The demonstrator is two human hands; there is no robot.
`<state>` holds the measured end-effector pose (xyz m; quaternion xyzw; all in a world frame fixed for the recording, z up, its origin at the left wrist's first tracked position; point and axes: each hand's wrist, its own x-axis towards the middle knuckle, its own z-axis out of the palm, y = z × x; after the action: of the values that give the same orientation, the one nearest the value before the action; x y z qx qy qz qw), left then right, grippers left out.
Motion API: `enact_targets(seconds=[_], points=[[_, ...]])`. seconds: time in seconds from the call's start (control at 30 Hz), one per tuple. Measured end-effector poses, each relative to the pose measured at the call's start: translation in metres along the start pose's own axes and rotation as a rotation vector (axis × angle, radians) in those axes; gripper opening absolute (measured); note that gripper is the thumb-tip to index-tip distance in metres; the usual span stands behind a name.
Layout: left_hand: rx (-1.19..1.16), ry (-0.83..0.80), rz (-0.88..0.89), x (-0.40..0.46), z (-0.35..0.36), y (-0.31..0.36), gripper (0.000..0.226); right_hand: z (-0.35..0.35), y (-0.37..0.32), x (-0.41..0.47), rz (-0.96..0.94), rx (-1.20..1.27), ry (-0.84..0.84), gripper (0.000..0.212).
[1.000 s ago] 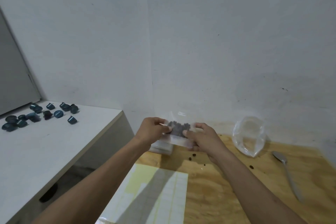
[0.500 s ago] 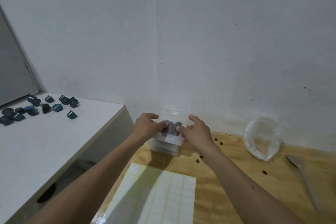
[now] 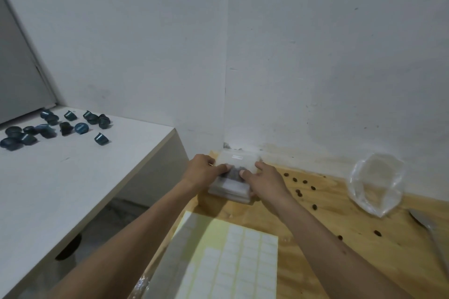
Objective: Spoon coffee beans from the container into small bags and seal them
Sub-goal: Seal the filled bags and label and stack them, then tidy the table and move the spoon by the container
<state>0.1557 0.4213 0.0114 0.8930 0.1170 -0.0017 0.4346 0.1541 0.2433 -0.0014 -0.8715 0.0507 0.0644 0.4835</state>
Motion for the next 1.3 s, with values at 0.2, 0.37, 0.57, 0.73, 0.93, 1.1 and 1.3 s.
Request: enact_targets(seconds=[0.2,0.37,0.57,0.73,0.93,1.1,1.3], points=[[0.041,0.28,0.241,-0.032,0.009,-0.003,0.06,-0.016,0.003,-0.013,-0.009,0.016,0.016,0.065],[0.098,0.303,0.624,-0.094,0.033,-0.004,0.043,-0.05,0.015,-0.026,-0.006,0.034,0.05,0.048],[0.342,-0.06,0.677,-0.13,0.082,-0.015,0.062,-0.081,0.043,-0.059,-0.072,0.002,0.046,0.027],[0.516,-0.119,0.632,-0.144,0.094,-0.018,0.085,-0.078,0.065,-0.082,-0.192,-0.186,0.015,0.034],[0.681,-0.175,0.612,-0.14,0.101,-0.022,0.095,-0.063,0.072,-0.084,-0.332,-0.347,0.119,0.017],[0.699,-0.191,0.589,-0.139,0.102,-0.021,0.079,-0.068,0.072,-0.085,-0.121,0.121,0.138,0.022],[0.688,-0.204,0.582,-0.14,0.1,-0.02,0.076,-0.097,0.063,-0.073,0.236,0.599,0.09,0.016]])
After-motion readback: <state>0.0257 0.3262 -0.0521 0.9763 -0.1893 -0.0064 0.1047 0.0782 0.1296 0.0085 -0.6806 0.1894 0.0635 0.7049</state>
